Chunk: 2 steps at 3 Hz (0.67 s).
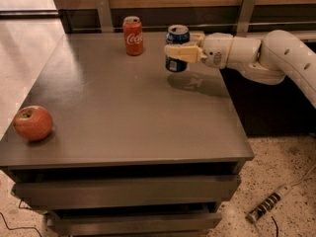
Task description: Move pepsi can near coke can
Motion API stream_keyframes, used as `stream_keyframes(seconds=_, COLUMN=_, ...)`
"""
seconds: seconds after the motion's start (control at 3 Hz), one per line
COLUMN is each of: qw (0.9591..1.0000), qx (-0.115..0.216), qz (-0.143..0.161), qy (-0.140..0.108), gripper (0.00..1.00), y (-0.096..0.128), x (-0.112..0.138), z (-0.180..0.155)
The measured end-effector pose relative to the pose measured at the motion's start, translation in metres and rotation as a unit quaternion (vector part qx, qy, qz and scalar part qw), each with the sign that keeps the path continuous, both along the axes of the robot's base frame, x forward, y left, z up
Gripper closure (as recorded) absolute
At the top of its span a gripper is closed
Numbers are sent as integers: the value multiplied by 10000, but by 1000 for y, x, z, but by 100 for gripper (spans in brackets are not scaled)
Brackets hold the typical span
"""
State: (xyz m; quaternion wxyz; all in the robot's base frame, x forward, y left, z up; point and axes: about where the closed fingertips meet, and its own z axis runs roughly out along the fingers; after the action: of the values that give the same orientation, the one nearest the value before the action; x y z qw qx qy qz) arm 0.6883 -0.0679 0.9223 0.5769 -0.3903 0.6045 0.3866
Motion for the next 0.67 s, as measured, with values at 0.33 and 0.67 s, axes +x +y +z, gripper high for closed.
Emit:
stream_keyframes(seconds=0.33, qw=9990, qx=-53, qz=-435, qy=-22, gripper=100, y=-17, x=38, z=-1)
stream_keyframes(seconds=0.67, qw=9990, qx=-52, qz=-434, qy=-22, gripper=100, y=-17, x=38, z=-1)
